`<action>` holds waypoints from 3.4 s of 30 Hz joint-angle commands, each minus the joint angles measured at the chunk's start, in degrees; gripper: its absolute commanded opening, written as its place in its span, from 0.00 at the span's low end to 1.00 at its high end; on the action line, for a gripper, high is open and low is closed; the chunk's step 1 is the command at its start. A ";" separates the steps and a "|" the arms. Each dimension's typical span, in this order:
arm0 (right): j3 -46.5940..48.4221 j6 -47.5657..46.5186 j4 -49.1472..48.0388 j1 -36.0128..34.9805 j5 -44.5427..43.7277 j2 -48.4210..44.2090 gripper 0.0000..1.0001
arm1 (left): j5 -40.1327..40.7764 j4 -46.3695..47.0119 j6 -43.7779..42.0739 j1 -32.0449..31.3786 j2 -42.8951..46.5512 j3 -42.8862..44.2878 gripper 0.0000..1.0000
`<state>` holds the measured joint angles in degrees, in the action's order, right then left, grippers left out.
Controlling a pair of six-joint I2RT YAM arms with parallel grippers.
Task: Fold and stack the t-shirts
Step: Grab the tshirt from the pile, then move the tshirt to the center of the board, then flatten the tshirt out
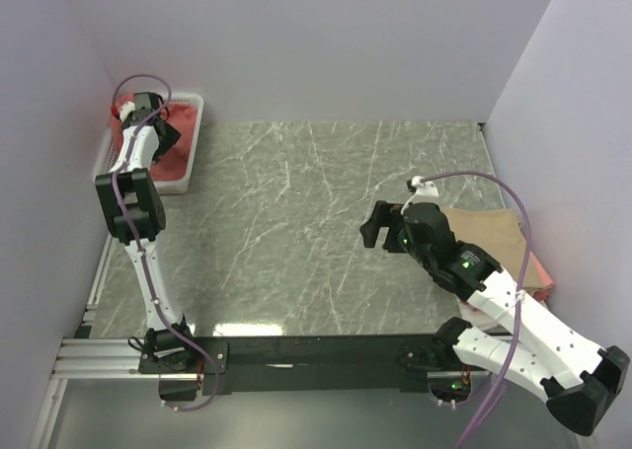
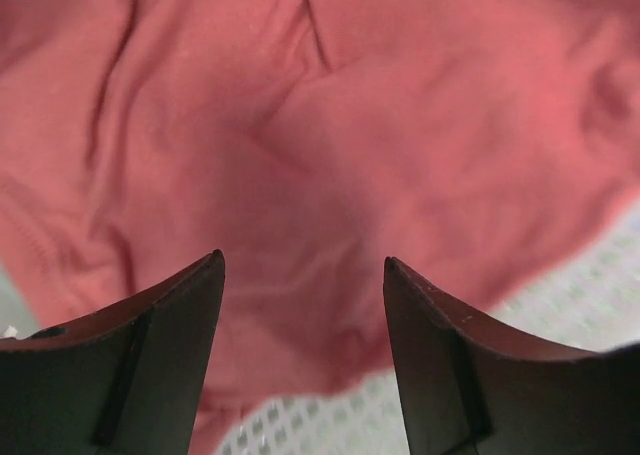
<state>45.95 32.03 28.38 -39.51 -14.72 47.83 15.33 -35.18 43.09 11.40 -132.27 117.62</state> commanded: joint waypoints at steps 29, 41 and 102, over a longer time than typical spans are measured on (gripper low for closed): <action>1.77 -3.20 -6.50 -0.31 3.56 4.63 0.96 | -14.79 10.21 -4.77 2.31 24.22 3.49 0.00; 3.35 -3.73 -7.29 -0.31 4.79 5.78 0.96 | -22.62 22.95 -6.00 -1.55 45.24 2.79 0.00; 14.60 2.24 -5.09 -4.96 -3.38 39.34 0.73 | -3.04 9.96 10.43 -22.30 29.82 -37.74 0.42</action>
<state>58.63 32.60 22.13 -43.29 -15.11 86.32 7.99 -21.37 54.74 -11.40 -97.54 74.67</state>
